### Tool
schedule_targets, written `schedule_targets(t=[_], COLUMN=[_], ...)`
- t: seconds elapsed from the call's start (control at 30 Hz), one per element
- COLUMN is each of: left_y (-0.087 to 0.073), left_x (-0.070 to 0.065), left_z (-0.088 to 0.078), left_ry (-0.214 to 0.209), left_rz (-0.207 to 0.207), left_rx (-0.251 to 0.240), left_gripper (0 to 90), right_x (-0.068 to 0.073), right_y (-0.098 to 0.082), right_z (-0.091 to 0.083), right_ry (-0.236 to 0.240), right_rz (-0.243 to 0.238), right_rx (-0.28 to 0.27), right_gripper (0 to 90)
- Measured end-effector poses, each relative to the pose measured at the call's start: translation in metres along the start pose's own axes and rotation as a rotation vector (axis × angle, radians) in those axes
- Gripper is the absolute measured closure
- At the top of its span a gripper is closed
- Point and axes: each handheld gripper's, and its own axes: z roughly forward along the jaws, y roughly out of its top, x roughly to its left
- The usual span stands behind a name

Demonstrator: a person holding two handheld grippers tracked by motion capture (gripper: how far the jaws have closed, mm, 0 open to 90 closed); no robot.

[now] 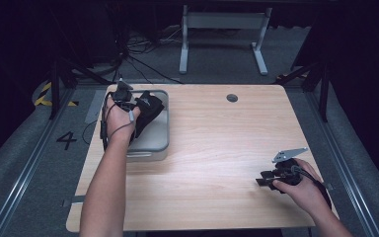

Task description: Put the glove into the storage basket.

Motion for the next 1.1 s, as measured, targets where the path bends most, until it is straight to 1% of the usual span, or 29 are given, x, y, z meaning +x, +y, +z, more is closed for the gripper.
schedule_targets(t=[0.03, 0.07, 0.1, 0.17, 0.3, 0.4, 0.6, 0.67, 0.77, 0.9, 0.93, 1.03, 1.07, 1.1], left_y=[0.000, -0.001, -0.002, -0.003, -0.004, -0.004, -0.005, -0.006, -0.006, -0.008, -0.008, -0.009, -0.010, -0.010], left_x=[0.000, 0.000, 0.000, -0.001, -0.003, -0.003, -0.004, -0.005, -0.005, -0.005, -0.005, -0.006, -0.007, -0.007], left_z=[0.000, 0.007, 0.009, 0.014, 0.019, 0.023, 0.028, 0.029, 0.031, 0.036, 0.036, 0.035, 0.034, 0.032], left_ry=[0.000, 0.018, 0.028, 0.034, 0.074, 0.086, 0.083, 0.086, 0.092, 0.099, 0.099, 0.100, 0.100, 0.100], left_rz=[0.000, -0.002, 0.003, 0.004, 0.012, 0.014, 0.019, 0.014, 0.006, 0.028, 0.032, 0.060, 0.067, 0.077], left_rx=[0.000, 0.025, 0.031, 0.045, 0.060, 0.075, 0.099, 0.100, 0.118, 0.138, 0.132, 0.119, 0.107, 0.100], left_gripper=[68.4, 68.4, 68.4, 68.3, 68.2, 68.1, 68.0, 67.9, 67.5, 61.6, 57.8, 47.6, 44.6, 44.5], right_x=[0.000, 0.000, 0.000, 0.001, 0.000, 0.000, 0.000, 0.000, 0.001, 0.001, 0.001, 0.001, 0.001, 0.001], right_y=[0.000, 0.001, 0.001, 0.002, 0.002, 0.002, 0.002, 0.002, 0.002, 0.004, 0.004, 0.006, 0.007, 0.007], right_z=[0.000, 0.000, 0.000, 0.000, 0.000, -0.001, -0.002, -0.002, -0.002, -0.002, -0.002, -0.002, -0.002, -0.002], right_ry=[0.000, -0.001, -0.001, -0.001, -0.001, -0.001, -0.002, -0.003, -0.001, 0.001, 0.002, 0.003, 0.003, 0.005], right_rz=[0.000, -0.003, -0.004, -0.001, -0.007, -0.006, -0.008, -0.008, -0.011, -0.014, -0.017, -0.022, -0.024, -0.026], right_rx=[-0.001, -0.002, -0.001, -0.002, -0.005, -0.007, -0.006, -0.008, -0.010, -0.012, -0.012, -0.015, -0.016, -0.016], right_gripper=[62.0, 62.0, 62.0, 62.0, 62.0, 61.9, 61.8, 61.7, 61.6, 61.4, 61.4, 61.3, 61.2, 61.0])
